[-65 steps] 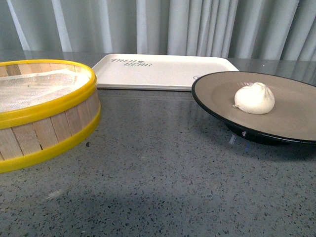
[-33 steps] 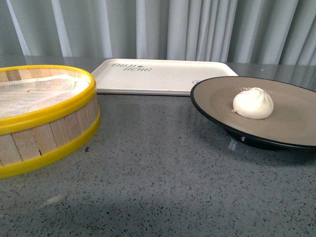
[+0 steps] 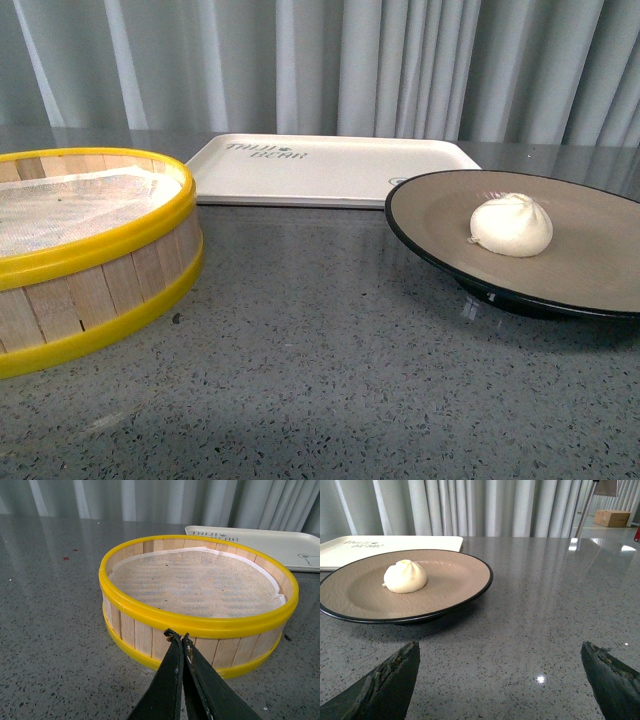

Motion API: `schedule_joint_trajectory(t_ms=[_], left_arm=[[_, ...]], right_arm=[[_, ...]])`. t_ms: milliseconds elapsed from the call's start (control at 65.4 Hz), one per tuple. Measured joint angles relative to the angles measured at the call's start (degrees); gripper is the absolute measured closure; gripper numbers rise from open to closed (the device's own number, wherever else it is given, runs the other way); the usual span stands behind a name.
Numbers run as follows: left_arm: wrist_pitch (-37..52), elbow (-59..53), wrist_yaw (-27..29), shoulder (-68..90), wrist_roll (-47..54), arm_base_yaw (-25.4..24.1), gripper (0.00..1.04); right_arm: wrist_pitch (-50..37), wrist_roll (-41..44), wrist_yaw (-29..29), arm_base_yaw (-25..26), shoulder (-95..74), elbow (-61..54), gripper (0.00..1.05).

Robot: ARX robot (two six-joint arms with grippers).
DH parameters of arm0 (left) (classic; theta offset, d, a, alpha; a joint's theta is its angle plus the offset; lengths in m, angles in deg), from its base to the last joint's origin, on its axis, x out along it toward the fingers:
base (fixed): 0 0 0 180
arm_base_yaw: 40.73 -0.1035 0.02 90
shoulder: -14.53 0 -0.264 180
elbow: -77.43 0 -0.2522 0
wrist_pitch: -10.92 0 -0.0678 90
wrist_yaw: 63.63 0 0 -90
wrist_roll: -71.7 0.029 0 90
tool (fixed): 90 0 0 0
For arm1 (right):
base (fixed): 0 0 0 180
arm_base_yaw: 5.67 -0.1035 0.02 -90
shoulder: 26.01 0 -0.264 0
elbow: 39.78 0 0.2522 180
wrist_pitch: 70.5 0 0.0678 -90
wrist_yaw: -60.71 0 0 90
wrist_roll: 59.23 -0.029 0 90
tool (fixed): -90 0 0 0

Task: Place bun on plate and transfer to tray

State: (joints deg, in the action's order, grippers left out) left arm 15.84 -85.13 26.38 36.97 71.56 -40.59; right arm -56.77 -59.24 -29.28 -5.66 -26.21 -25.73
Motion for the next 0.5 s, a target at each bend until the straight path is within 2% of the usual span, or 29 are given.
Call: schedule_joint_trajectory(t_ms=[505], left_arm=[[-4.9,-2.2,0.0,-8.9,0.0,0.0,1.01]], right_arm=[[0.0,0.0,0.0,0.0,0.0,0.0,0.08]])
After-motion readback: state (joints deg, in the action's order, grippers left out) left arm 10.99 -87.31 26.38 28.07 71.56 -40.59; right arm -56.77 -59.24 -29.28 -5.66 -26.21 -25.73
